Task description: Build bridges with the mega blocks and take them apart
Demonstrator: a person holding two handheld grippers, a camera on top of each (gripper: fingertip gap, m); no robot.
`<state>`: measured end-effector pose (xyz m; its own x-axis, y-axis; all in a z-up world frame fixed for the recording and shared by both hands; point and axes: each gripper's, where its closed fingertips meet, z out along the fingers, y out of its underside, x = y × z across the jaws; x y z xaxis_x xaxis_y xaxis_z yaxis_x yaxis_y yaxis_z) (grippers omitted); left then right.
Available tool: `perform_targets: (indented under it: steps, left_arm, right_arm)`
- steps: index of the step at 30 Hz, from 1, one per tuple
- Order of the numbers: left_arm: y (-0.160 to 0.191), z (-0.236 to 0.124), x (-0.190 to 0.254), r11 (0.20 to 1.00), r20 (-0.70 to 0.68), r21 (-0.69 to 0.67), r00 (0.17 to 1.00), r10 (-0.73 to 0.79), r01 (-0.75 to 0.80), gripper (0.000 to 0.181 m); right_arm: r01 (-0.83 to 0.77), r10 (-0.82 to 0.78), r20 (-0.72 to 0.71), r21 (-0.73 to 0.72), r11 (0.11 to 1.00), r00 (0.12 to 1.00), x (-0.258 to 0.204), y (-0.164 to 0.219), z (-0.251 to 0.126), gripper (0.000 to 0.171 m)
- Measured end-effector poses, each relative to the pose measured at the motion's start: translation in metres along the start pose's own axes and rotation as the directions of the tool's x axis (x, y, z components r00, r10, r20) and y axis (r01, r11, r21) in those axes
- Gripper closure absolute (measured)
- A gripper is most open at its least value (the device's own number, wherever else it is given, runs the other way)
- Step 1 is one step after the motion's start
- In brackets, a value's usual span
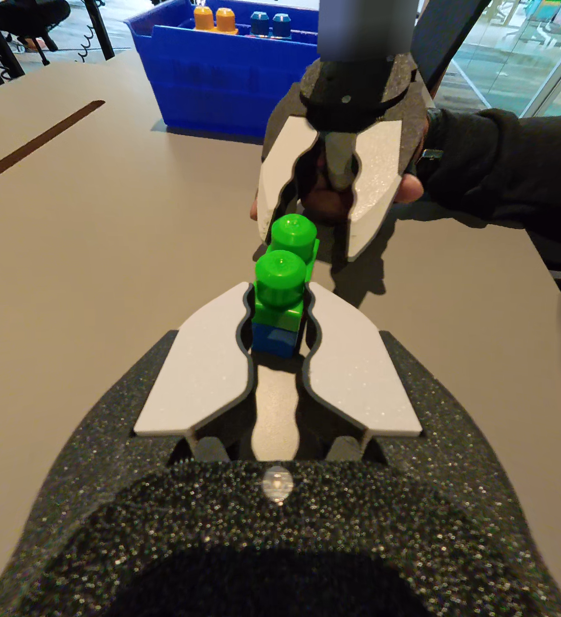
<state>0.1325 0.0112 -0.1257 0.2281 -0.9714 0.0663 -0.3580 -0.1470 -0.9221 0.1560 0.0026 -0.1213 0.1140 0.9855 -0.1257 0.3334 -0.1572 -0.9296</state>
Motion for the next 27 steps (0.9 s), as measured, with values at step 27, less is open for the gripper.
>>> perform_targets:
  steps: [27]
  left_arm:
    - [0.024, -0.008, -0.002, 0.991, -0.046, -0.13, 0.999, -0.012, 0.006, 0.139]
  right_arm:
    - [0.014, -0.029, -0.107, -0.141, 0.99, 0.994, 0.011, 0.018, 0.012, 0.133]
